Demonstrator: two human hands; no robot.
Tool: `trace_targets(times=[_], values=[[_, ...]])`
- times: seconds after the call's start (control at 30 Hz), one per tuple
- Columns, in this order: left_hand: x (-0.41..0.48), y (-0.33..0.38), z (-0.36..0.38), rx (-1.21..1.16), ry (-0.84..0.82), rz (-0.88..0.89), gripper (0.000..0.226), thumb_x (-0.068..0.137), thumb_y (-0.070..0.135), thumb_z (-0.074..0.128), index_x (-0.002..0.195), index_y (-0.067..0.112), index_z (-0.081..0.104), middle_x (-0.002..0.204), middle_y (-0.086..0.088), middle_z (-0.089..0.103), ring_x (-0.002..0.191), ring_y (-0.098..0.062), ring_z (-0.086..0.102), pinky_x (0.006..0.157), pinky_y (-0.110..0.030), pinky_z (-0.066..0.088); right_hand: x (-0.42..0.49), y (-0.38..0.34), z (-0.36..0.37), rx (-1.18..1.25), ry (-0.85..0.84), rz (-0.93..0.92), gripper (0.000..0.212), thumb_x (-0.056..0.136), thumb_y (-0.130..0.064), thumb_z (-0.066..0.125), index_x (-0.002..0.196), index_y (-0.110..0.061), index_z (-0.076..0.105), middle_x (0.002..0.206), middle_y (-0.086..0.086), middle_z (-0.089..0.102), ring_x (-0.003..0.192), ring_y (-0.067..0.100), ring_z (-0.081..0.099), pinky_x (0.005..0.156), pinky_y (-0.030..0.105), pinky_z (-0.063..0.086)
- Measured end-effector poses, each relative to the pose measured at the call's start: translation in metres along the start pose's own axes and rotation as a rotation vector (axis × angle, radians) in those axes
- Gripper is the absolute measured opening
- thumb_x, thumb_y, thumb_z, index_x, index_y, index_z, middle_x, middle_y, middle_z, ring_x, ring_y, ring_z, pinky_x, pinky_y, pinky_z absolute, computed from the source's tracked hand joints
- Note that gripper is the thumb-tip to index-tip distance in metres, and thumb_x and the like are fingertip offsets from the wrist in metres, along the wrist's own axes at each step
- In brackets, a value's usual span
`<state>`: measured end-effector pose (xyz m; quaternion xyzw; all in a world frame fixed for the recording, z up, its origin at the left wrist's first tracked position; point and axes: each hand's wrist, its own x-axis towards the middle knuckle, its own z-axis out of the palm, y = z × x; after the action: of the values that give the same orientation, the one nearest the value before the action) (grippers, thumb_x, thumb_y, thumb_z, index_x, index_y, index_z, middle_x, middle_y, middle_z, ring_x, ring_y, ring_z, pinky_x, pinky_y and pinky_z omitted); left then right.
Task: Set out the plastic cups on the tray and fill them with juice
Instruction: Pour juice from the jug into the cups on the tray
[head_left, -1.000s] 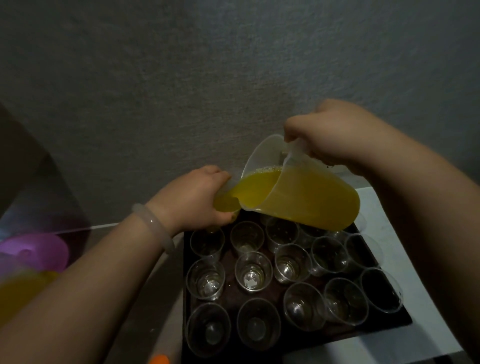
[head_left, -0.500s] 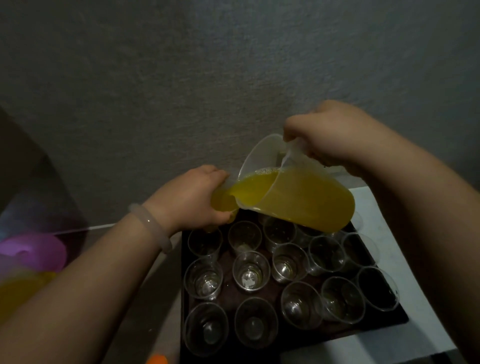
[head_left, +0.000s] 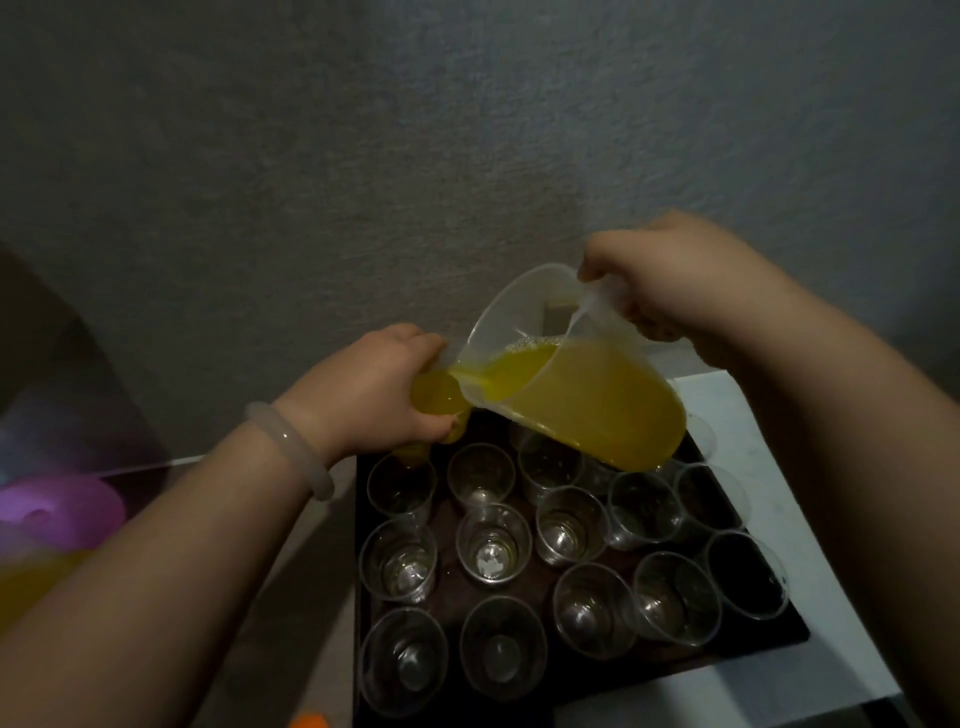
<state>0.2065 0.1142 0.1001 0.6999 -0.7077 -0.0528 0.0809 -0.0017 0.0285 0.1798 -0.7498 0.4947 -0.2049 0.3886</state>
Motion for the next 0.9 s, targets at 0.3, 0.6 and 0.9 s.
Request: trace_targets(times=[0.3,0.6,0.9], values=[[0.014,0.003,0.003,-0.003,-0.054,-0.002,0.083,0.071,0.041,0.076,0.141,0.017,0.041,0.124,-0.002,0.052,0.108,-0.016,0.055,0.09,-0.022,0.041,-0.008,0.032,-0.021,0.394,0.113,0.156,0.028,0.085,-0.023,0.054,0.059,-0.016,0.047,0.041,-0.004,0.039,0.033,0.009,0.03,0.037,0.013,0.023],[0.046,0.003,0.015,0.146,-0.244,0.057,0.083,0.071,0.041,0.076,0.141,0.019,0.038,0.128,-0.002,0.042,0.113,-0.021,0.051,0.092,-0.029,0.045,-0.005,0.05,-0.028,0.57,0.2,0.167,0.027,0.083,-0.022,0.053,0.06,-0.015,0.04,0.041,-0.003,0.036,0.032,0.01,0.028,0.036,0.017,0.022],[0.064,0.005,0.037,0.301,-0.428,0.159,0.08,0.076,0.036,0.075,0.143,0.02,0.034,0.14,-0.003,0.037,0.121,-0.021,0.047,0.093,-0.029,0.043,0.001,0.064,-0.028,0.615,0.201,0.151,0.03,0.081,-0.023,0.053,0.055,-0.015,0.041,0.041,-0.003,0.033,0.033,0.011,0.028,0.036,0.013,0.022]])
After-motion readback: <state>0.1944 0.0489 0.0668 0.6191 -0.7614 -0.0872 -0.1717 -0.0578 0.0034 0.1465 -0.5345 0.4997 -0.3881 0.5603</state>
